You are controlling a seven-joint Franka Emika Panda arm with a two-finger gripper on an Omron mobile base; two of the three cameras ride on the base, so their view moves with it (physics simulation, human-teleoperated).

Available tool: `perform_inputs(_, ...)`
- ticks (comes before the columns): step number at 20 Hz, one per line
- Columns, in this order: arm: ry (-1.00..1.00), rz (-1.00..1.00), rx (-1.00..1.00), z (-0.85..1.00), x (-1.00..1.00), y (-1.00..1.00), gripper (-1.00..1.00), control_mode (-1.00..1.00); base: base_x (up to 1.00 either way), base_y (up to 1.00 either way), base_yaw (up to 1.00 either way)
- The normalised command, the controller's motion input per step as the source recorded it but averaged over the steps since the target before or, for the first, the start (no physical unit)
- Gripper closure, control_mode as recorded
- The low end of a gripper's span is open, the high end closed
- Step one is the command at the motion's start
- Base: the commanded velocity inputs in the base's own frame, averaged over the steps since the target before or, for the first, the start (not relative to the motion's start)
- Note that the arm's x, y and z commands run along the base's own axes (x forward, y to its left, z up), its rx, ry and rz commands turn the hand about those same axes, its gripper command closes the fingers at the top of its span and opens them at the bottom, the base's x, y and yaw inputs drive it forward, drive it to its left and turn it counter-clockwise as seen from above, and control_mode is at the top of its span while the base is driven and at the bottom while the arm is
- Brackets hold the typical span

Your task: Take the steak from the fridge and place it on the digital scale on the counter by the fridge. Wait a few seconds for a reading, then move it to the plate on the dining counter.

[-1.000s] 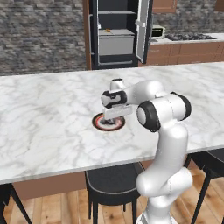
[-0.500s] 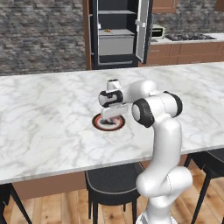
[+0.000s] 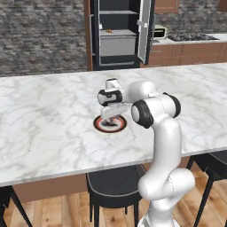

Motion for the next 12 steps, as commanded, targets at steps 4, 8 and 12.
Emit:
perform_inputs(4, 0.0, 0.01, 0.0, 0.0, 0.0, 0.03, -1.0, -1.0, 0.0, 0.0, 0.0)
perform_inputs(8, 0.0, 0.0, 0.0, 0.0, 0.0, 0.0, -1.0, -1.0, 0.0, 0.0, 0.0)
perform_inputs(12, 0.0, 0.0, 0.0, 0.0, 0.0, 0.0, -1.0, -1.0, 0.0, 0.0, 0.0)
